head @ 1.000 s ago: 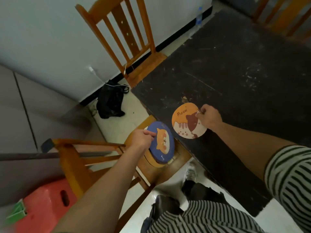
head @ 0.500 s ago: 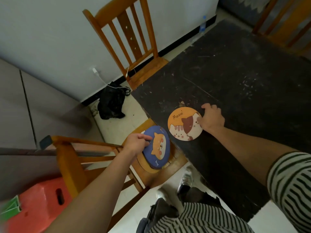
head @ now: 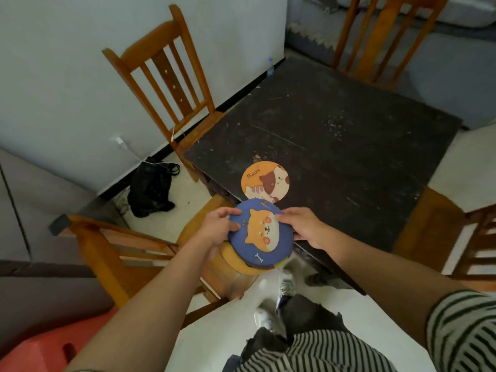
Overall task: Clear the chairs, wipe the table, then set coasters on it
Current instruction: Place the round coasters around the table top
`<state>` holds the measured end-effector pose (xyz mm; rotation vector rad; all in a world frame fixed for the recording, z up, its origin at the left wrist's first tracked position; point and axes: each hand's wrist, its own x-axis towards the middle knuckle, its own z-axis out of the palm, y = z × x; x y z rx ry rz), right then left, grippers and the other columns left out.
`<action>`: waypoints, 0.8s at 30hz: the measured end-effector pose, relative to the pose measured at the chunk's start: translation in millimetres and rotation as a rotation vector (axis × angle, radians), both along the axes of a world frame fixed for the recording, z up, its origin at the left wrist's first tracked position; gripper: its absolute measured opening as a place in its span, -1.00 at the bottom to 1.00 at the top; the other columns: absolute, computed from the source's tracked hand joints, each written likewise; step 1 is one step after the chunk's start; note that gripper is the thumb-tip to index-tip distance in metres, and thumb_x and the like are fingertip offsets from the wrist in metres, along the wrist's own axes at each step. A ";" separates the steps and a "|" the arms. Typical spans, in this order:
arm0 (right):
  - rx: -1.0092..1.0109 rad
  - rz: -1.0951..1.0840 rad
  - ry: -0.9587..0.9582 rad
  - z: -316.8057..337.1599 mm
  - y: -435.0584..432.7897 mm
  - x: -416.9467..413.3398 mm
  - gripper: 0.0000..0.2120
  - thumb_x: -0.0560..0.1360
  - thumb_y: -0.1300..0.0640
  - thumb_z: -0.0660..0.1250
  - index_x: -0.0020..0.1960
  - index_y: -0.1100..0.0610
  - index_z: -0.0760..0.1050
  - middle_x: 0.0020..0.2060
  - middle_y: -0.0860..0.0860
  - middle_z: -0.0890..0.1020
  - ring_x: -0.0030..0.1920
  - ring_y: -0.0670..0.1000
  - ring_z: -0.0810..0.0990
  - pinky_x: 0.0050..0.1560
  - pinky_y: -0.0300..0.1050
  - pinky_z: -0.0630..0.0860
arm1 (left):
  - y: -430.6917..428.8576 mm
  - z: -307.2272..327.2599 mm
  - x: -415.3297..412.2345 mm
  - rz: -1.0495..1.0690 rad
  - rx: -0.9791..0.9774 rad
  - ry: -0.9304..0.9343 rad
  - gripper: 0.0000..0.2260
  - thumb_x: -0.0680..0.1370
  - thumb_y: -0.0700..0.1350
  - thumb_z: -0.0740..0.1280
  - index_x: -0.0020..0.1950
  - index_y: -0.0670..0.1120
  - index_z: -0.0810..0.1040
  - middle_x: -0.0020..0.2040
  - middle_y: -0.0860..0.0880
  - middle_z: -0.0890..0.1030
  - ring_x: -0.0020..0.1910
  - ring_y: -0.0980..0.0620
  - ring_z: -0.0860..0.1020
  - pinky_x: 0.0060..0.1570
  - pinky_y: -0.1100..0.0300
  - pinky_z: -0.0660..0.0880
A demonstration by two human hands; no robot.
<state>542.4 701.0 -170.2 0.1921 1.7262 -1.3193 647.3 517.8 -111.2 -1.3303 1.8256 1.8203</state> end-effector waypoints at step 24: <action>0.176 0.125 0.450 -15.2 169.6 -120.2 -0.87 0.51 0.19 0.40 0.00 0.10 0.46 -0.05 0.09 0.64 0.00 0.05 0.63 0.06 0.14 0.59 | 162.6 -7.2 -123.6 -0.077 0.111 -0.070 -0.73 0.53 -0.35 0.35 0.21 -0.20 0.58 0.08 -0.20 0.67 0.05 -0.22 0.64 0.06 -0.12 0.59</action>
